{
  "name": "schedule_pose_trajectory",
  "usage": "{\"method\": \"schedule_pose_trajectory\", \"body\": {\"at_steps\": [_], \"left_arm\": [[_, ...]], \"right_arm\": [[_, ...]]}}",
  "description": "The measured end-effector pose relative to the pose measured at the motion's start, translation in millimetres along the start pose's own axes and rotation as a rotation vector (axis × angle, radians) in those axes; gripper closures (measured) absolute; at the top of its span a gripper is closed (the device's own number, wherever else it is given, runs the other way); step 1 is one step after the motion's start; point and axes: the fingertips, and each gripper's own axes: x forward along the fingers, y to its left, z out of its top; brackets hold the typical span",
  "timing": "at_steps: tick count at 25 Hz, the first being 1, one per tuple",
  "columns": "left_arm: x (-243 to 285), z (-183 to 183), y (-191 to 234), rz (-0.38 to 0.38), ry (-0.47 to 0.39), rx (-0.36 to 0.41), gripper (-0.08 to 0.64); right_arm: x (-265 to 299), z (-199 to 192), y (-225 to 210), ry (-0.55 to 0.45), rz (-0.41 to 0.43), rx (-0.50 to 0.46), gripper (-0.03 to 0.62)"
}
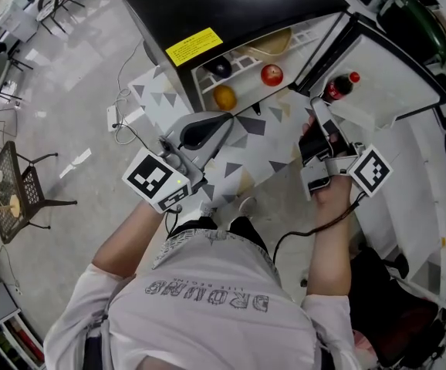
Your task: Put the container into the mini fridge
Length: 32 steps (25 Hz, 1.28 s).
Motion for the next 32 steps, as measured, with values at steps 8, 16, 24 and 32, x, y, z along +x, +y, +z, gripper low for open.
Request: {"method": "schedule_pose_trajectory", "body": {"at_steps": [8,16,24,32], "left_arm": [[-7.1,-1.3,1.4,-0.014,-0.001,-0.004,0.552],[-16.0,-10.9,3.1,-0.015,0.015,-0.018,0.552],[-22.4,-16.8,8.0,-0.010,0.024,-0.027,0.552],[-22.4,-24.0,11.6,-0.009,0.037,-0.035,0.552]], "right_arm": [[-16.8,-20.5,12.7,0.012,-0.006,-0.084,0.591],[-29.6,-48.0,12.8,0.024,-0.014,-0.085,0.591],[-31.0,-63.4,8.3,0.039,-0.022,-0.085,0.591],[-28.8,-70.3,7.8,0.054,-0.017,-0.088,0.592]]}}
